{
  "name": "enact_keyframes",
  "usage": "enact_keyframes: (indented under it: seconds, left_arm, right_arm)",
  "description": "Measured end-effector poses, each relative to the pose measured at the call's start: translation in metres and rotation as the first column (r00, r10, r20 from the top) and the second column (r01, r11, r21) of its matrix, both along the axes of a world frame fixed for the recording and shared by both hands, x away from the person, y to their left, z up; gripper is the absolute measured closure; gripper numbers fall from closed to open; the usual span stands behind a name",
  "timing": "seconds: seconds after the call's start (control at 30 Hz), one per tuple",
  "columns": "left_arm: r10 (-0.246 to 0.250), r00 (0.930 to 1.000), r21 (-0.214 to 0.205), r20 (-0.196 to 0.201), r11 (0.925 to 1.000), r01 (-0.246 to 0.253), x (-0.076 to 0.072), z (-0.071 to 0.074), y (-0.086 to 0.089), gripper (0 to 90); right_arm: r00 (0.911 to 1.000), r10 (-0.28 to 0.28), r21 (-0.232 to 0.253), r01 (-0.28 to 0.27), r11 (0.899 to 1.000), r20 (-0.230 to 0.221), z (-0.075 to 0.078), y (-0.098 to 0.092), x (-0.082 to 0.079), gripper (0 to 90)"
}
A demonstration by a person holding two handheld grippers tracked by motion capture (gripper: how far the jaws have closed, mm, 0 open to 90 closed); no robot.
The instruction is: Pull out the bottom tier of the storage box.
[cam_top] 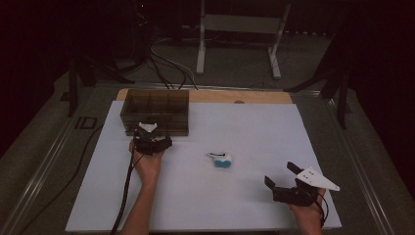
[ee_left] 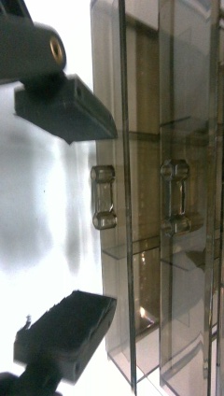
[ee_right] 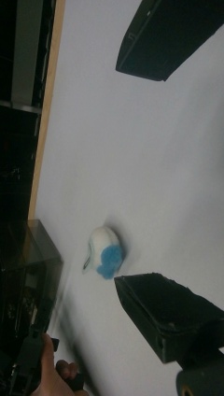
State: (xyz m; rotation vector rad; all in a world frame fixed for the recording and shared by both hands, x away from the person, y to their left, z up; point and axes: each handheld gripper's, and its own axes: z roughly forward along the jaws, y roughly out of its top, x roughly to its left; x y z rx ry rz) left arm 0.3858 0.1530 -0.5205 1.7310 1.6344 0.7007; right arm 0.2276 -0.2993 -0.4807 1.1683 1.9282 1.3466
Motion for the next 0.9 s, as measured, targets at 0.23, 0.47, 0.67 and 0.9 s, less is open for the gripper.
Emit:
enact_keyframes:
  seconds: [0.23, 0.47, 0.67, 0.9]
  left_arm:
    - [-0.052, 0.9983, 0.018, -0.025, 0.9984, 0.053, 0.001, -0.001, 0.003, 2.1]
    - [-0.117, 0.993, 0.002, 0.013, 0.9931, 0.117, 0.0, 0.008, 0.007, 1.5]
    - [-0.192, 0.9813, -0.005, -0.016, 0.9815, 0.192, 0.002, 0.013, 0.011, 1.7]
    - [-0.278, 0.9607, -0.045, -0.009, 0.9598, 0.277, 0.003, 0.017, 0.012, 1.7]
  right_arm:
    - [1.0, -0.002, 0.0, 0.002, 1.0, -0.003, 0.0, 0.0, 0.0, 1.2]
    - [1.0, -0.002, 0.0, 0.002, 1.0, -0.003, 0.0, 0.0, 0.0, 1.3]
    - [0.9999, 0.003, 0.002, -0.003, 1.0, -0.011, -0.001, 0.0, 0.001, 1.2]
    - [0.9999, 0.006, 0.0, -0.006, 1.0, -0.014, -0.001, 0.001, 0.001, 1.2]
